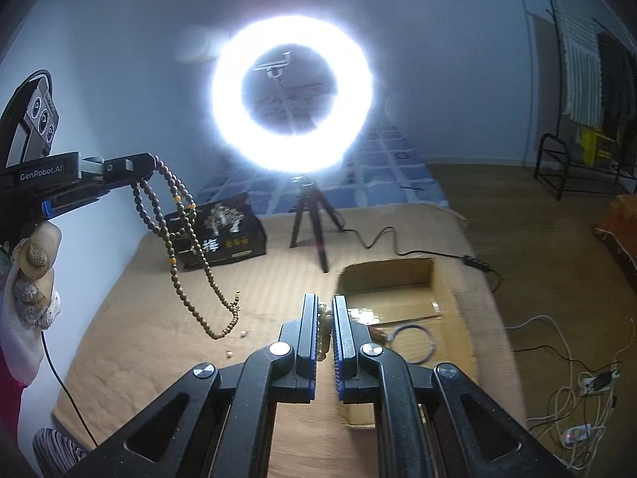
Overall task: Organize jewelry
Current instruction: 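Lift the mala with the left gripper while the right lifts the pearl necklace, then carry the mala in the left gripper while the right carries the necklace into the box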
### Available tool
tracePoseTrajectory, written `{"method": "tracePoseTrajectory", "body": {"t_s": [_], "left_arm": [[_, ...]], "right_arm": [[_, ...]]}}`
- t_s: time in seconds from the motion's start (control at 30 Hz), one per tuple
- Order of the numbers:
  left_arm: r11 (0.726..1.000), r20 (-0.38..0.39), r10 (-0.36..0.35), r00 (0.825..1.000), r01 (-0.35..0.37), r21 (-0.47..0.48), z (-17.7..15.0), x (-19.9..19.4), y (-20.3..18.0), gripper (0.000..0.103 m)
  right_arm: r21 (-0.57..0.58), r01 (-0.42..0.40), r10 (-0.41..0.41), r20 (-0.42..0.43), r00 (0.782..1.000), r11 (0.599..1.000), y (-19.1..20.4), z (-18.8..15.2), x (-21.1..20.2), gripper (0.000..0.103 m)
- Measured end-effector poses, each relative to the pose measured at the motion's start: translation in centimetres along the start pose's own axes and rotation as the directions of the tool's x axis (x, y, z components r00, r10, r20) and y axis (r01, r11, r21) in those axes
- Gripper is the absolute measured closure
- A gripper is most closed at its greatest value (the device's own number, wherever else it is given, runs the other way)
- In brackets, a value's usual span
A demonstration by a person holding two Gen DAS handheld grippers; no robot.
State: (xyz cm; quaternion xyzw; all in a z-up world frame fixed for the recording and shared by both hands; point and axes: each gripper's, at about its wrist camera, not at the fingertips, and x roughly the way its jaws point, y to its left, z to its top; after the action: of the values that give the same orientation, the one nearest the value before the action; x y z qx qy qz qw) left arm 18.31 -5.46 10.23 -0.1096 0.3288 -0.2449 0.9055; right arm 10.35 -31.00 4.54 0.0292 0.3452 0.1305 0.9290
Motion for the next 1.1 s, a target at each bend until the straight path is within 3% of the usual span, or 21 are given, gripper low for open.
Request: {"method": "tracePoseTrajectory", "body": {"t_s": [0.57, 1.1], "left_arm": [[0.997, -0.051, -0.058, 0.997, 0.061, 0.052, 1.7, 7.6, -5.9, 0.092], [0.998, -0.132, -0.035, 0.991, 0.043, 0.053, 0.3, 15.7, -6.1, 0.092]], "right_arm": [[0.037, 0.051, -0.050, -0.022, 0.999, 0.998, -4.9, -0.7, 0.7, 0.099], [0.064, 0.076, -0.070, -0.087, 0.994, 0.995, -7.7, -2.2, 4.9, 0.099]]}}
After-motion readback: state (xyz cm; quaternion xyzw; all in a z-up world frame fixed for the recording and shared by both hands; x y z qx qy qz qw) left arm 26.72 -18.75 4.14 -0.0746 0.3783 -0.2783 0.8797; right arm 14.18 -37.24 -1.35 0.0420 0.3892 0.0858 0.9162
